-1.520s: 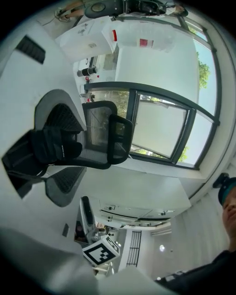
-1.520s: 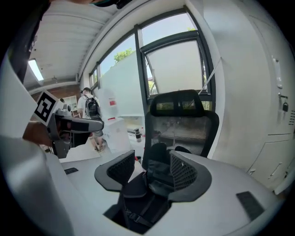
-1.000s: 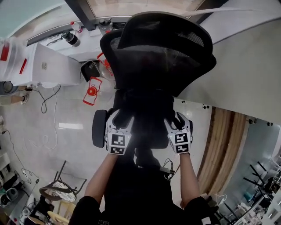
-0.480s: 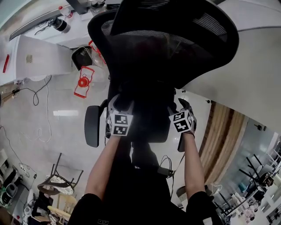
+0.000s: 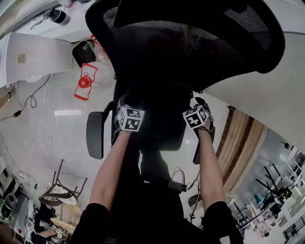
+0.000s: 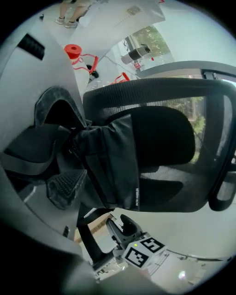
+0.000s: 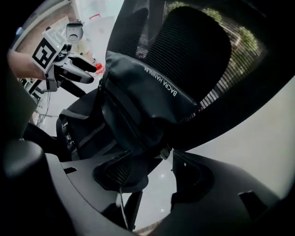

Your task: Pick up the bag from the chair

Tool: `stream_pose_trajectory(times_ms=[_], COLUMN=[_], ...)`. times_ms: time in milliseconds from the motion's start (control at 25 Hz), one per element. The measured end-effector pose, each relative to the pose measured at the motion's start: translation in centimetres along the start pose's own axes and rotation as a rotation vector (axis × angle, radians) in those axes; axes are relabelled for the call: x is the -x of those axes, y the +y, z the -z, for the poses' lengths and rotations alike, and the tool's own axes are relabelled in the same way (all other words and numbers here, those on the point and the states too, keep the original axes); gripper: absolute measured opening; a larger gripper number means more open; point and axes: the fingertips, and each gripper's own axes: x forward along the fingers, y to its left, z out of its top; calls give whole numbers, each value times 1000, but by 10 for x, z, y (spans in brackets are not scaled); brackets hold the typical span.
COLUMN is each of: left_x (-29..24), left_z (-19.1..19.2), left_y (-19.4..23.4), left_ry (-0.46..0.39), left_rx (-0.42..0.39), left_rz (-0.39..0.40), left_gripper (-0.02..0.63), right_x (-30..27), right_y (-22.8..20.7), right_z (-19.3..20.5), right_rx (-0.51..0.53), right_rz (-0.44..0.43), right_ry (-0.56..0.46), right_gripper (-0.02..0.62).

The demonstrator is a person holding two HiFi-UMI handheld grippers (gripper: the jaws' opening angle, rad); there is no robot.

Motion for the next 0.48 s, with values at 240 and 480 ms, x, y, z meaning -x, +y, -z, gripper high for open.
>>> stream_pose_trajectory(times_ms=[240,480], left_x=[-27,-32], left_z=[17,33], left_y=[13,31], left_ry=[61,89], left_rx=[32,34], left_rz=[-24,-52], left_gripper=[258,269], right_x=[-28,-46], right_y=[-8,-4], right_z=[7,17], right_rx=[102,142], right_rz=[15,-25], right_ry=[81,133], right_gripper=[239,239])
